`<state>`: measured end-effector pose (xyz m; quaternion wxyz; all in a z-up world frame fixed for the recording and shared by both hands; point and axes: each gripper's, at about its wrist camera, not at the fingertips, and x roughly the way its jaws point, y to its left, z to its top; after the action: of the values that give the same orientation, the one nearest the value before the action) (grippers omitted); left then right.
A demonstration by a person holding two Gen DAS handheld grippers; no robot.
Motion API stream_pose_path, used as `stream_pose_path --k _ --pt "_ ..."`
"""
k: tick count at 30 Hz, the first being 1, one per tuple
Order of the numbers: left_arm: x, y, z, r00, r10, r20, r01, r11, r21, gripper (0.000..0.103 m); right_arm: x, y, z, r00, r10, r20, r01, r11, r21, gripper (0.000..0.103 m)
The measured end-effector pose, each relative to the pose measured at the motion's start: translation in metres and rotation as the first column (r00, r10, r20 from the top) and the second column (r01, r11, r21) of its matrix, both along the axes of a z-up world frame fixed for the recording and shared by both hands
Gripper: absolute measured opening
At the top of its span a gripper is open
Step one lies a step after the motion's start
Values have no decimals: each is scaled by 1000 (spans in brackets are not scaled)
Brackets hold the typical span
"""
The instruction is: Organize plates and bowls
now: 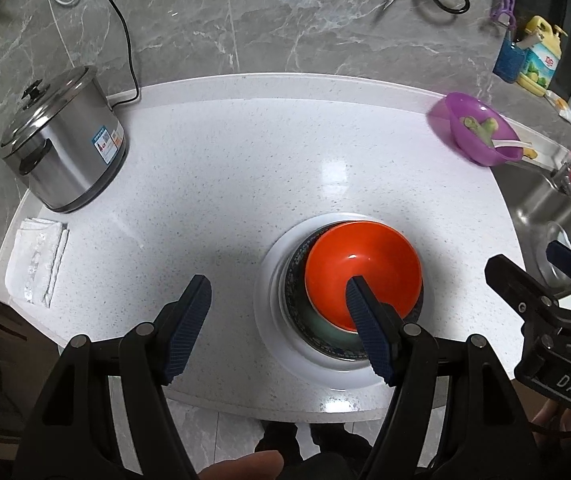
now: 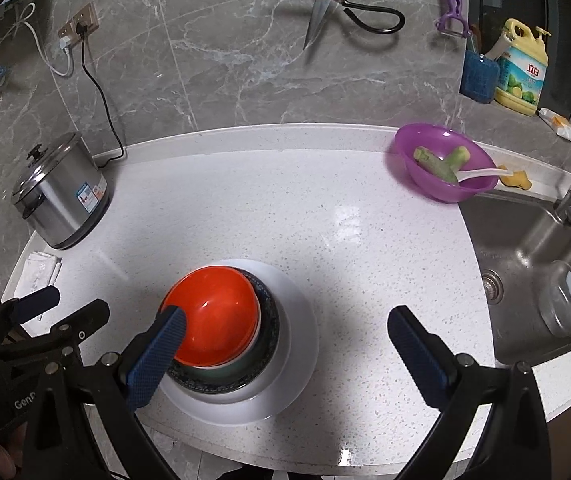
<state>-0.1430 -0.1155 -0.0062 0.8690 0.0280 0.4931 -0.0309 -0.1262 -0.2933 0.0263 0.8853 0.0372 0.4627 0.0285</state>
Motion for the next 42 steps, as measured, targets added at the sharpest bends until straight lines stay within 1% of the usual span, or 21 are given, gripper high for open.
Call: stream_pose_path --k 12,22,42 --pt "14 -3 -7 1000 21 -14 -21 1000 9 68 7 0 -10 999 -5 -35 5 1000 -9 103" --pt "10 -7 -10 999 37 -17 -36 999 9 68 8 2 -14 999 -1 -47 0 1000 -11 103" --pt "6 -8 -10 999 35 -19 -35 999 9 68 7 2 -17 999 3 -50 -4 1000 -9 103"
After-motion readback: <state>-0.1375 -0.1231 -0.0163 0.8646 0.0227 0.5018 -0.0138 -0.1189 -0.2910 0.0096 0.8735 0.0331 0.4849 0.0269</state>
